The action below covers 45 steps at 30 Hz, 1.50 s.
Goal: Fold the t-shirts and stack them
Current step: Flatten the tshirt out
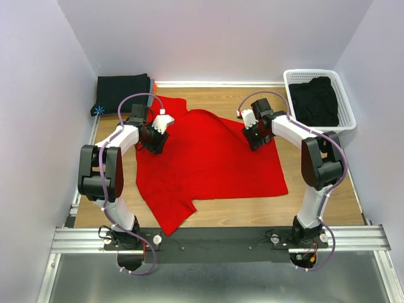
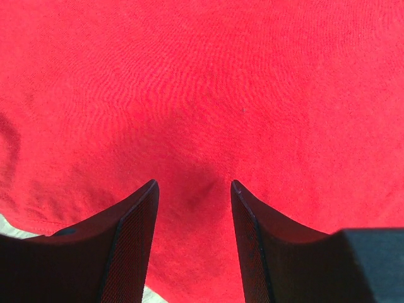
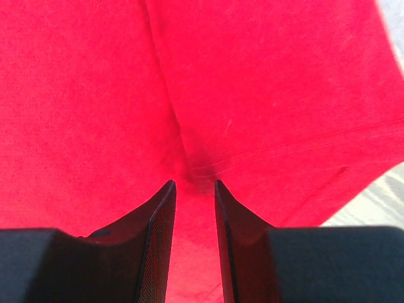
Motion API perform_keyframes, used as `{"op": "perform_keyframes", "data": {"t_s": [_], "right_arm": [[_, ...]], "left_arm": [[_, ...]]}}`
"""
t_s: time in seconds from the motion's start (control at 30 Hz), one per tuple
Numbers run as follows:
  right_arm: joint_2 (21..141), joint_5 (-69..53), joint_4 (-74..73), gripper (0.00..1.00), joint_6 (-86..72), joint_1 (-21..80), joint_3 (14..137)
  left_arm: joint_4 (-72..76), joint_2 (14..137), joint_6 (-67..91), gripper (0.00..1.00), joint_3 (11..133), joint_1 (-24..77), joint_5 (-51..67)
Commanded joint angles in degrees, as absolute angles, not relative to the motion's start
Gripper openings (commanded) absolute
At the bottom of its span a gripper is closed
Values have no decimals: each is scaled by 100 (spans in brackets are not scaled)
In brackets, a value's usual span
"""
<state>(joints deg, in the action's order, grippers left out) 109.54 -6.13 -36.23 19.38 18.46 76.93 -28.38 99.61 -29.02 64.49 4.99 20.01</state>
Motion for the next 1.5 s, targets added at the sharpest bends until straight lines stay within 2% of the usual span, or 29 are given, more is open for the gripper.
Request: {"op": "perform_keyframes", "data": {"t_s": [0.0, 0.4, 0.63, 0.9, 0.97, 1.1, 1.13, 1.23, 1.47], "right_arm": [[11039, -361, -3480, 38, 1898, 1907, 7910], [11408, -115, -3410, 35, 2048, 1907, 7849], [11250, -62, -3419, 29, 2048, 1907, 7989], [11153, 121, -3489, 29, 2171, 1907, 8121], [11180, 149, -3498, 24, 2206, 1907, 8130], [11294, 211, -3507, 3, 2267, 1898, 8165], [11303, 211, -3507, 1, 2276, 1898, 8209], [11329, 342, -3498, 1, 2373, 1872, 8375], [12031, 764, -3393, 0, 2496, 1293, 9842]], "left_arm": [[-2725, 10046, -2848, 57, 6434, 527, 1951], [-2716, 10072, -2865, 57, 6416, 519, 1872], [-2672, 10142, -2874, 57, 6372, 527, 1846], [-2681, 10239, -2874, 57, 6433, 527, 1828], [-2707, 10274, -2874, 57, 6486, 527, 1819], [-2725, 10301, -2874, 57, 6539, 519, 1828], [-2725, 10301, -2883, 57, 6539, 527, 1828], [-2725, 10310, -2883, 57, 6521, 527, 1802], [-2698, 10397, -2857, 57, 6469, 527, 1749]]}}
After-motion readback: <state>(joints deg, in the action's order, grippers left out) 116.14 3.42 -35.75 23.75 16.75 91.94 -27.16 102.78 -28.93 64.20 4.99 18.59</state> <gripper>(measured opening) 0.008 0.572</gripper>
